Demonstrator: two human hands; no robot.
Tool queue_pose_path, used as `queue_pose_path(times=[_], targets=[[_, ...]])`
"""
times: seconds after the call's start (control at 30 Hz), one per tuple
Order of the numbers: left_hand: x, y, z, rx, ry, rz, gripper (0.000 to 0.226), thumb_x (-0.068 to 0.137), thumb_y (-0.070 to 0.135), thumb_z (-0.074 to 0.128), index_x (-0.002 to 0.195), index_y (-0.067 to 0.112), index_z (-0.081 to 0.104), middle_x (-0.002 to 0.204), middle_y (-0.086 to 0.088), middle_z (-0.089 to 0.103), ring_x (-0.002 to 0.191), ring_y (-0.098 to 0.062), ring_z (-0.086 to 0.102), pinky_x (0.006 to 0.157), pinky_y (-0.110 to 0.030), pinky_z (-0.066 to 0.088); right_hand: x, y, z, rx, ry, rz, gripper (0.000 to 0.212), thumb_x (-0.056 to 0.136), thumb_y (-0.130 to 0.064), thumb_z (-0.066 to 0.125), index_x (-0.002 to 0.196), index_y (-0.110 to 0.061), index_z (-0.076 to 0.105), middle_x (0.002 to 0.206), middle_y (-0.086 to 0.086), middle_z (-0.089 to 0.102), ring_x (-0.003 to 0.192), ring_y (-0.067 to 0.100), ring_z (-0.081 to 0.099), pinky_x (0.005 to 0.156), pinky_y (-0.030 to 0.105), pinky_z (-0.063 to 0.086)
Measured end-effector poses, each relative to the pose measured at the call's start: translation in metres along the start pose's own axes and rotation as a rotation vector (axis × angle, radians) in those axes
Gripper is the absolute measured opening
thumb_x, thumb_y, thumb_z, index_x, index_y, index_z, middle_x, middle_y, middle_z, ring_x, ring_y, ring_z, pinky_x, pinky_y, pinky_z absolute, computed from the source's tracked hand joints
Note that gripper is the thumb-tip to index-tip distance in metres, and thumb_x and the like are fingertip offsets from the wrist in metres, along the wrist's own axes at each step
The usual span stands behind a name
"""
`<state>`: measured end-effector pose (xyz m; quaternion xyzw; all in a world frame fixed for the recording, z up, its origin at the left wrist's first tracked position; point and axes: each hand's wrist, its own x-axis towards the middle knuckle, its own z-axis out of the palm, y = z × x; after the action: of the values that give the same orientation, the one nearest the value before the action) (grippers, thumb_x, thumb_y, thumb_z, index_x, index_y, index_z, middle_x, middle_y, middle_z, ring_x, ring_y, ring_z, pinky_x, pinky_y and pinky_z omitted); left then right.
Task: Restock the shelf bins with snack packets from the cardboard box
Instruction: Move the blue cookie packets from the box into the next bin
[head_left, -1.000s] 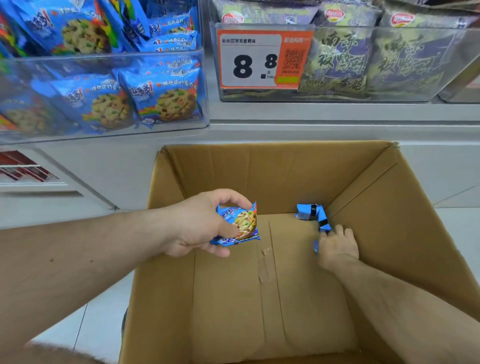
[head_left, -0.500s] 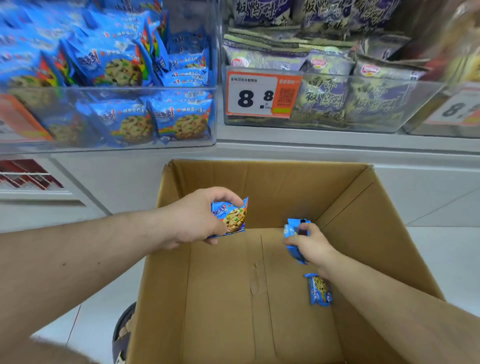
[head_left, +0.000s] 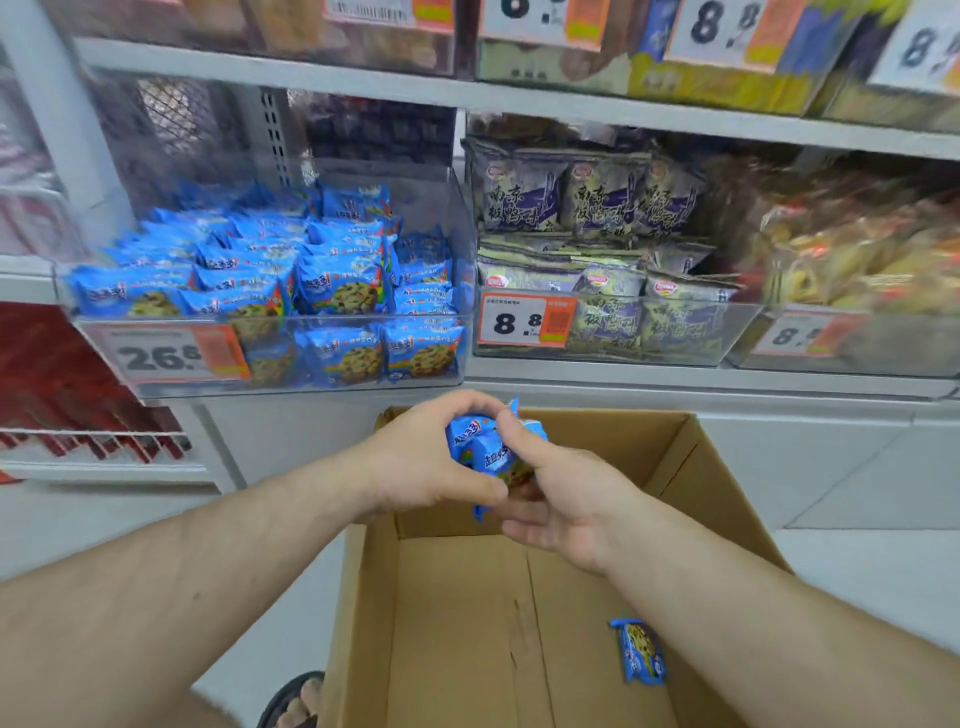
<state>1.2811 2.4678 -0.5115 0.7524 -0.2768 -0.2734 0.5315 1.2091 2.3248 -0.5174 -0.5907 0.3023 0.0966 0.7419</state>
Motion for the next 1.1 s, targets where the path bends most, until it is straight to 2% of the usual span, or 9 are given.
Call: queue_pose_path(times=[0.1, 0.27, 0.43, 0.5, 0.6, 0.7, 0.8, 0.93, 1.1], targets=[[-0.003, 0.001, -0.007, -0.044, 0.036, 0.031, 0.060, 0.057, 0.006, 0.084, 0.106, 0.032, 0.062, 0.102, 0.005, 0.069, 0.085, -0.009, 0.066, 0.083, -0.031, 0.057, -0.007, -0.007, 0.003, -0.001, 0.024, -0.068, 0.047, 0.082, -0.057, 0.066, 0.104, -0.016, 0.067, 0.059, -0.005, 0.068, 0.067, 0.020, 0.072, 0.059, 0.029, 0.051], [-0.010, 0.007, -0.015, -0.086, 0.020, 0.105, 0.058, 0.063, -0.001, 0.079, 0.111, 0.026, 0.061, 0.102, 0.001, 0.068, 0.080, -0.008, 0.064, 0.073, -0.030, 0.055, -0.018, -0.013, 0.013, -0.081, 0.001, -0.089, 0.053, 0.087, -0.057, 0.059, 0.109, -0.009, 0.066, 0.085, 0.010, 0.067, 0.074, 0.027, 0.073, 0.065, 0.036, 0.058], [-0.016, 0.017, -0.039, -0.114, 0.061, 0.121, 0.055, 0.065, -0.006, 0.075, 0.105, 0.029, 0.062, 0.102, -0.005, 0.068, 0.072, -0.014, 0.064, 0.066, -0.033, 0.054, -0.014, -0.023, 0.009, -0.719, 0.254, -0.553, 0.072, 0.076, -0.066, 0.061, 0.133, -0.027, 0.041, 0.124, -0.004, 0.052, 0.104, 0.010, 0.057, 0.087, 0.030, 0.048], [-0.020, 0.019, -0.050, -0.110, 0.048, 0.135, 0.056, 0.067, -0.009, 0.074, 0.107, 0.028, 0.061, 0.102, -0.001, 0.066, 0.072, -0.012, 0.063, 0.064, -0.029, 0.053, -0.011, -0.031, 0.007, -0.867, 0.132, -0.724, 0.081, 0.076, -0.055, 0.071, 0.143, -0.034, 0.029, 0.133, -0.013, 0.039, 0.117, 0.000, 0.046, 0.097, 0.021, 0.041], [-0.026, 0.021, -0.064, -0.072, -0.008, 0.156, 0.060, 0.072, -0.013, 0.072, 0.113, 0.029, 0.057, 0.106, 0.011, 0.062, 0.078, -0.005, 0.063, 0.064, -0.023, 0.050, -0.009, -0.044, 0.011, -0.990, -0.094, -0.804, 0.088, 0.068, -0.056, 0.074, 0.143, -0.039, 0.033, 0.134, -0.023, 0.044, 0.117, -0.011, 0.046, 0.098, 0.010, 0.038], [-0.031, 0.019, -0.075, -0.048, -0.043, 0.172, 0.061, 0.072, -0.010, 0.073, 0.111, 0.033, 0.053, 0.109, 0.010, 0.060, 0.079, -0.007, 0.063, 0.064, -0.023, 0.051, -0.009, -0.060, 0.024, -1.060, -0.167, -0.889, 0.062, 0.070, -0.046, 0.076, 0.125, -0.045, 0.048, 0.119, -0.025, 0.058, 0.108, -0.006, 0.056, 0.090, 0.015, 0.045], [-0.034, 0.018, -0.085, -0.061, -0.015, 0.218, 0.062, 0.066, 0.000, 0.075, 0.107, 0.039, 0.050, 0.116, 0.002, 0.054, 0.085, -0.016, 0.064, 0.065, -0.030, 0.052, -0.005, -0.072, 0.037, -1.121, -0.171, -0.940, 0.059, 0.063, -0.055, 0.070, 0.119, -0.039, 0.056, 0.109, -0.021, 0.062, 0.098, -0.001, 0.060, 0.085, 0.024, 0.051], [-0.035, 0.021, -0.103, -0.003, 0.234, 0.283, 0.064, 0.060, 0.016, 0.079, 0.111, 0.037, 0.046, 0.112, 0.001, 0.051, 0.088, -0.015, 0.064, 0.073, -0.033, 0.055, 0.002, -0.096, 0.053, -1.047, -0.112, -0.976, 0.051, 0.056, -0.049, 0.078, 0.101, -0.036, 0.057, 0.095, -0.022, 0.060, 0.082, 0.003, 0.060, 0.077, 0.030, 0.053], [-0.025, 0.016, -0.139, 0.172, 0.810, 0.236, 0.040, 0.070, 0.018, 0.076, 0.093, 0.037, 0.050, 0.096, 0.010, 0.056, 0.085, -0.013, 0.060, 0.074, -0.030, 0.049, 0.028, -0.141, 0.076, -1.102, 0.019, -1.022, 0.044, 0.067, -0.030, 0.084, 0.102, -0.034, 0.058, 0.097, -0.013, 0.062, 0.085, 0.012, 0.058, 0.078, 0.029, 0.048]])
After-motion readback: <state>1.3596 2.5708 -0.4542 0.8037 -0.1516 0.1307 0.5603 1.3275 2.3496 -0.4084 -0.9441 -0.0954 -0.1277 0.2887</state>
